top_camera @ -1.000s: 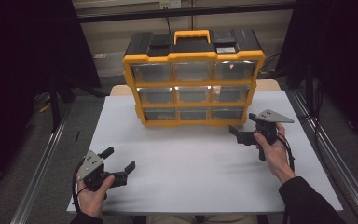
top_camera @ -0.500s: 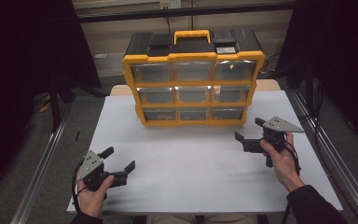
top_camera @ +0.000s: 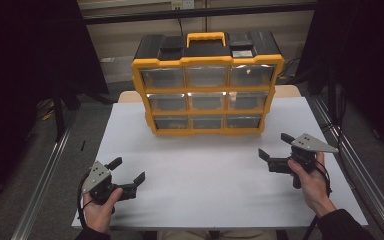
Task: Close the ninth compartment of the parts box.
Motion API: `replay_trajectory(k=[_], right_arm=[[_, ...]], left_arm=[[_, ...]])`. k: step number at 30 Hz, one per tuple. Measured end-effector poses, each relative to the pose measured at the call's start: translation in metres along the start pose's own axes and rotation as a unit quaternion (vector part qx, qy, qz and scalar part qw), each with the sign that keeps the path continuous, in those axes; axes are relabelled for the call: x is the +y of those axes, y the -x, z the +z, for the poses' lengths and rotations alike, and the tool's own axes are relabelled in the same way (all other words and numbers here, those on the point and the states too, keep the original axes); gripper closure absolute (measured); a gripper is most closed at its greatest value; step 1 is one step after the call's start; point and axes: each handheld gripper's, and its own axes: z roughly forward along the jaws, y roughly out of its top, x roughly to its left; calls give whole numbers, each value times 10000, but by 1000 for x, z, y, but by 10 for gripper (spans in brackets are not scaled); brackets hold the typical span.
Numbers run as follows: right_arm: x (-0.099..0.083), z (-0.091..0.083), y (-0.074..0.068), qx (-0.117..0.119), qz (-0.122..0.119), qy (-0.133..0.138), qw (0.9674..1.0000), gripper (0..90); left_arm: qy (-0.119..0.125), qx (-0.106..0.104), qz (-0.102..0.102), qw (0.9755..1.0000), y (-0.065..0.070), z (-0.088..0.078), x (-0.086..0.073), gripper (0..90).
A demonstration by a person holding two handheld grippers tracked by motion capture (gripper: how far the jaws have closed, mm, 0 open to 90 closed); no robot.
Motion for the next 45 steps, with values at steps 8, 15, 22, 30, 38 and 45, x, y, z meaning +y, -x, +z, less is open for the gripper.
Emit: replay_trajectory(k=[8, 15, 22, 30, 38, 45], right_arm=[[-6, -21, 3, -154, -11, 24, 9999, 23], [-11, -34, 7, -286, 27, 68, 9996, 23], [-17, -51, 7, -428, 50, 99, 9990, 24], [-22, -62, 9, -503, 107, 103, 9986, 24], [-26, -74, 10, -526, 139, 124, 9984, 22], [-31, -85, 10, -607, 167, 125, 9979, 21]], left_arm=[[17, 12, 31, 10000, 1, -1, 0, 26], [-26, 9, 28, 10000, 1, -2, 0, 28], [-25, 13, 33, 10000, 2, -4, -1, 27], [-10, 51, 27, 10000, 3, -6, -1, 27], [0, 61, 21, 10000, 4, -7, -2, 27], [-23, 64, 45, 10000, 5, -9, -2, 27]])
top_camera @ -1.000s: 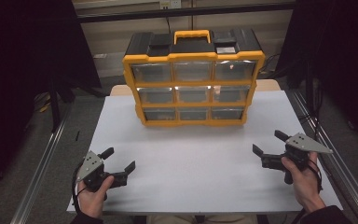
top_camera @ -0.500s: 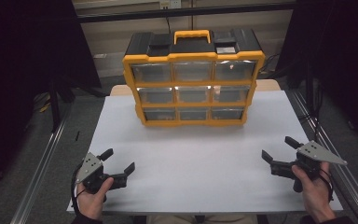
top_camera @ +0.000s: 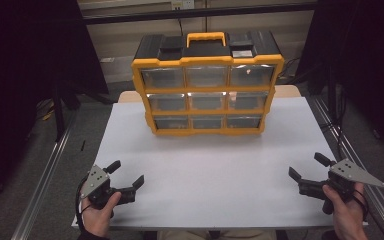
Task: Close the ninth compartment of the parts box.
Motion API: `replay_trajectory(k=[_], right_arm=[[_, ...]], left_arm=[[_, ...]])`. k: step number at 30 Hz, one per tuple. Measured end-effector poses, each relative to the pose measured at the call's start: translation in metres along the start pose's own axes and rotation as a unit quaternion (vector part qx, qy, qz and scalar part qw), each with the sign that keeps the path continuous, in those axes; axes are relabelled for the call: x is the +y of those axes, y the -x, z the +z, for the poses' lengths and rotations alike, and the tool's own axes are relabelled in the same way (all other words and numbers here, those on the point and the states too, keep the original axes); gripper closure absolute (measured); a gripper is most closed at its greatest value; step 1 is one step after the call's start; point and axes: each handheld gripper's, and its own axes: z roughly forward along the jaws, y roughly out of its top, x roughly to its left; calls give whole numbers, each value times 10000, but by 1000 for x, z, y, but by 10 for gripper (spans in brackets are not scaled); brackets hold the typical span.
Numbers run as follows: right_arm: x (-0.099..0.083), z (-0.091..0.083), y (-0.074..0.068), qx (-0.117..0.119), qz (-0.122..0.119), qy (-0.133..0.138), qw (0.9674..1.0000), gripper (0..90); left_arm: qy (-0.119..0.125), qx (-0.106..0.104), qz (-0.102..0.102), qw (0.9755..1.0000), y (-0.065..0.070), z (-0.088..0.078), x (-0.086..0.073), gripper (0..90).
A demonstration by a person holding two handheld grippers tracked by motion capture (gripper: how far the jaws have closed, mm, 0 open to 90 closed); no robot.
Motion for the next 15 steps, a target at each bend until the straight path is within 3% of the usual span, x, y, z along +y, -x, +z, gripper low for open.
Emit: replay_trajectory(k=[15], right_arm=[[-2, -6, 3, -144, -36, -77, 9999, 21]], left_arm=[[-17, -20, -26, 10000, 1, 0, -1, 27]])
